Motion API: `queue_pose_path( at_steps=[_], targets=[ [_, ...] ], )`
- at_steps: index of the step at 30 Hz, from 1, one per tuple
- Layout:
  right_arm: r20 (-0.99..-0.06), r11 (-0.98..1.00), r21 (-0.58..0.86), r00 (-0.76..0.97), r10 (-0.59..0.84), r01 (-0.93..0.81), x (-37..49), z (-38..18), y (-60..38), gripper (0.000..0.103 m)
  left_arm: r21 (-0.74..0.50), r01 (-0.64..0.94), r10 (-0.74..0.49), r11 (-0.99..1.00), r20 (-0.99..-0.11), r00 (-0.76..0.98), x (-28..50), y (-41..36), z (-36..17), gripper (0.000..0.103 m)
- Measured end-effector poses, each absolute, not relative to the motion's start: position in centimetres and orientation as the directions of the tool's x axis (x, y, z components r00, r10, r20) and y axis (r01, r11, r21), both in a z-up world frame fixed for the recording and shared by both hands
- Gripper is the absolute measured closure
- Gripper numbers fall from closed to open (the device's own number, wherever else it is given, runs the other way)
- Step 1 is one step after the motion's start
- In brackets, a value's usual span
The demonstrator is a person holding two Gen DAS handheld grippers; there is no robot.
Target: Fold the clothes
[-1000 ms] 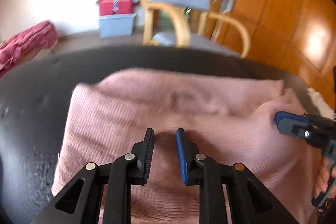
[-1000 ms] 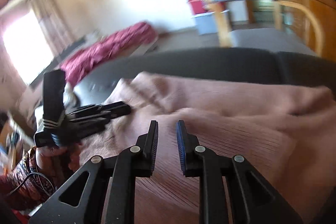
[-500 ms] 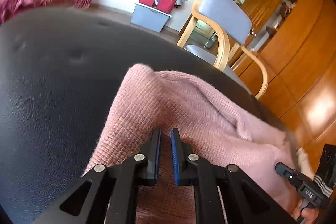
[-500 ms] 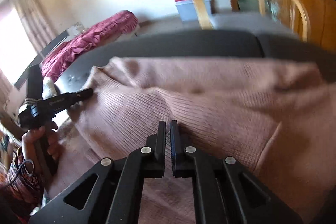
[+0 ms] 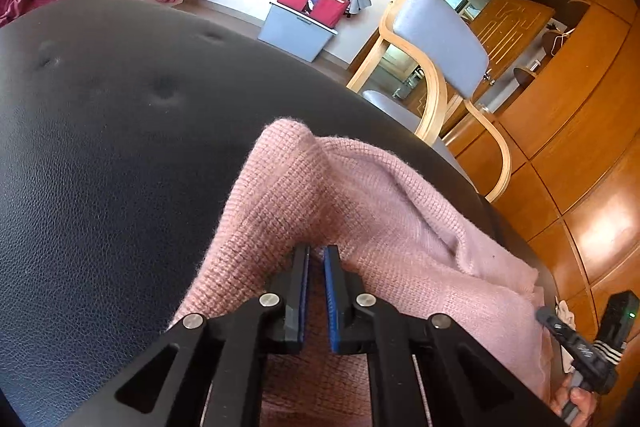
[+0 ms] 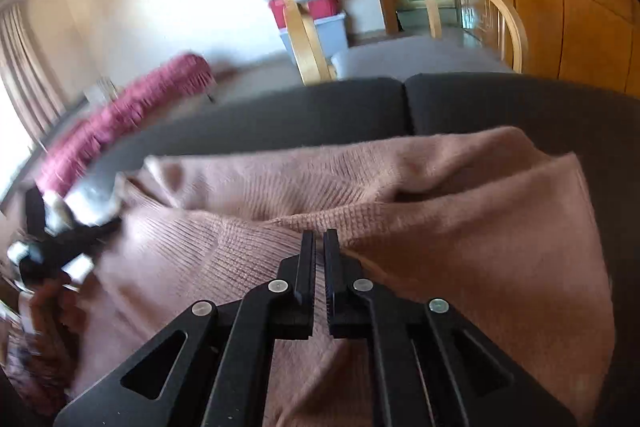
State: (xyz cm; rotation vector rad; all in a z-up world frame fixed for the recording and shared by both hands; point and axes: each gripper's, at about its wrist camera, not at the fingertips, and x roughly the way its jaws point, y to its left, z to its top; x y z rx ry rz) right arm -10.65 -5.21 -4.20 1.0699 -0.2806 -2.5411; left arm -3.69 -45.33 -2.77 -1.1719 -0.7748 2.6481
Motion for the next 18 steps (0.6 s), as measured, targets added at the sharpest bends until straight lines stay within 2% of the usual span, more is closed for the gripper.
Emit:
queue_pose_path(
  at_steps=[2,6,8,12,16,17,18],
  targets=[
    [-0.619,-0.892,0.337,-0.642,-0.452,0.302,-9.4,-3.5,-5.4,0.099,-0.513,0.073,0.331,-0.855,-0.648,-0.686,-4.0,-45.3,-2.8,0.096],
    [-0.663,-0.866,0.292,-0.567,-0.489,0.405,-8.7,-4.5,-8.0,0.099,-0.518,0.078,0.329,-0.852,-0.645,-0.69,-4.1,-45.8,-2.7,0.096],
    [-0.72,-0.898,0.23,-0.554,-0.417,0.376,-8.8,-5.8,-8.1,0.102,-0.531,0.085,0.333,-0.843,-0.64,-0.692,-4.0,-46.2,-2.7,0.096],
    [-0.688,-0.893,0.283,-0.575,-0.443,0.349,-9.2,-6.8,-5.5,0.103,-0.56,0.112,0.336,-0.821,-0.632,-0.699,-3.7,-47.2,-2.7,0.096],
    [-0.685,-0.902,0.246,-0.595,-0.42,0.354,-8.6,-6.6,-5.8,0.103,-0.57,0.173,0.291,-0.803,-0.628,-0.722,-2.7,-49.4,-2.2,0.096],
    [-0.683,-0.901,0.249,-0.596,-0.424,0.355,-8.5,-6.6,-5.8,0.103,-0.555,0.182,0.274,-0.811,-0.636,-0.721,-2.3,-49.6,-2.0,0.092],
    [-0.68,-0.899,0.254,-0.595,-0.428,0.356,-8.5,-6.7,-5.7,0.103,-0.518,0.194,0.24,-0.833,-0.654,-0.718,-1.7,-49.4,-1.5,0.084]
  ],
)
